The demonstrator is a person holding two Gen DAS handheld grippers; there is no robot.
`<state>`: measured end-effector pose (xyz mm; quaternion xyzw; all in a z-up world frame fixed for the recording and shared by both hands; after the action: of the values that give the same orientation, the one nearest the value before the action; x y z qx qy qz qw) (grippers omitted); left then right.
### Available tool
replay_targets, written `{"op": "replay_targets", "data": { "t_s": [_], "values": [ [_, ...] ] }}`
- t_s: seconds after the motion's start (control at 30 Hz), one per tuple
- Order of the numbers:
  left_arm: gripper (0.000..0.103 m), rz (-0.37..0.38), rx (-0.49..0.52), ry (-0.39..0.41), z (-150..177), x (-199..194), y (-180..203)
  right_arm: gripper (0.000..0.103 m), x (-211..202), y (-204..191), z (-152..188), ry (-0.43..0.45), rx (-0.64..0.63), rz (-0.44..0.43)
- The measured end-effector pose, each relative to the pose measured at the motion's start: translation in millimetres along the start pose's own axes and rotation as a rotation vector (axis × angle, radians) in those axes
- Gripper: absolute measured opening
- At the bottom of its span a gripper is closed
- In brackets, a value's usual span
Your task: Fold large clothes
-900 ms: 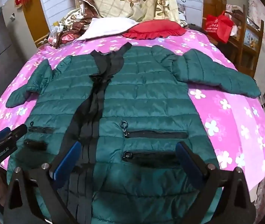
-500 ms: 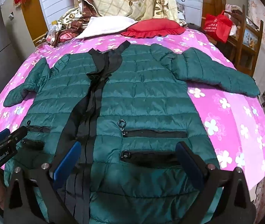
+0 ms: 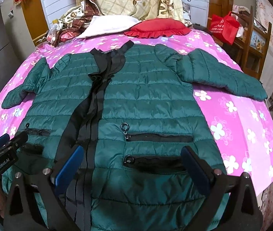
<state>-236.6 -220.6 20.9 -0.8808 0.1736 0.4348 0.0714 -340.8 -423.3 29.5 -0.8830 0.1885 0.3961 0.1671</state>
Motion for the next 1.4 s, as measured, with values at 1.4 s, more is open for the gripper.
{"op": "replay_targets", "data": {
  "t_s": [1.4],
  "values": [
    [0.049,-0.019,-0.015,0.001,-10.3,12.9,-13.7,0.102,14.0,-4.7,-9.1,-0.049,-0.068,0.068]
  ]
}}
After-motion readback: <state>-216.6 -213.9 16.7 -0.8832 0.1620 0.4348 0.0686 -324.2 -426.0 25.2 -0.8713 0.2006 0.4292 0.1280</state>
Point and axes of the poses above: each gripper's, at about its wrist camera, not at the fingertips, and x roughly the way its jaws point, y to its right, z to its underside, the point moved 8 cm from there along x, roughly the way its jaws point
